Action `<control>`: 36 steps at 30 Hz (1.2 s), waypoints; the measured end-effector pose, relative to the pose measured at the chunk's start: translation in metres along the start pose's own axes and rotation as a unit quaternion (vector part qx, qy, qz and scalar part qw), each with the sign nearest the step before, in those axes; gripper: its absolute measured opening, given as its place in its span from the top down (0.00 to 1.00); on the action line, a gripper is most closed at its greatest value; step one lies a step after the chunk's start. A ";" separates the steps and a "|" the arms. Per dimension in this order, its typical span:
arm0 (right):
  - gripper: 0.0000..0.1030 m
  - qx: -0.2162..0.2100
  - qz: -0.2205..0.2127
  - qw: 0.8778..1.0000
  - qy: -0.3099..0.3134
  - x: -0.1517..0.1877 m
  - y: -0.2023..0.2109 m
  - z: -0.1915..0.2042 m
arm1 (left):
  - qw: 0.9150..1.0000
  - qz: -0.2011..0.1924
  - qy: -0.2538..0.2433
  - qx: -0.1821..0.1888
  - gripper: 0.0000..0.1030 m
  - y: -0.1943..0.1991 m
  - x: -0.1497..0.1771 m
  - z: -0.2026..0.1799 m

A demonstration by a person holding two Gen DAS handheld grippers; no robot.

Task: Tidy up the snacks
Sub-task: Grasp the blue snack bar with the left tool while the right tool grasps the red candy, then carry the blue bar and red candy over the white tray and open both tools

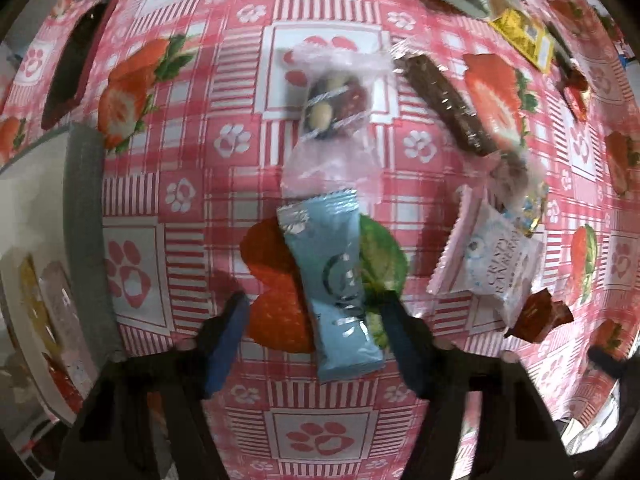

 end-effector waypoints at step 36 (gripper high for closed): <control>0.64 0.034 0.028 0.991 0.129 -0.060 -0.020 0.075 | 0.998 -0.002 -0.055 0.003 0.75 0.002 0.046 0.011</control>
Point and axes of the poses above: each gripper's, at about its wrist camera, not at the fingertips, and y roughly against the way its jaws point, z to its left, x to its underside, the point moved 7 cm from there along -y, roughly the way its jaws point, and after that the axes turned 10 degrees about -y, right-handed, at the moved point
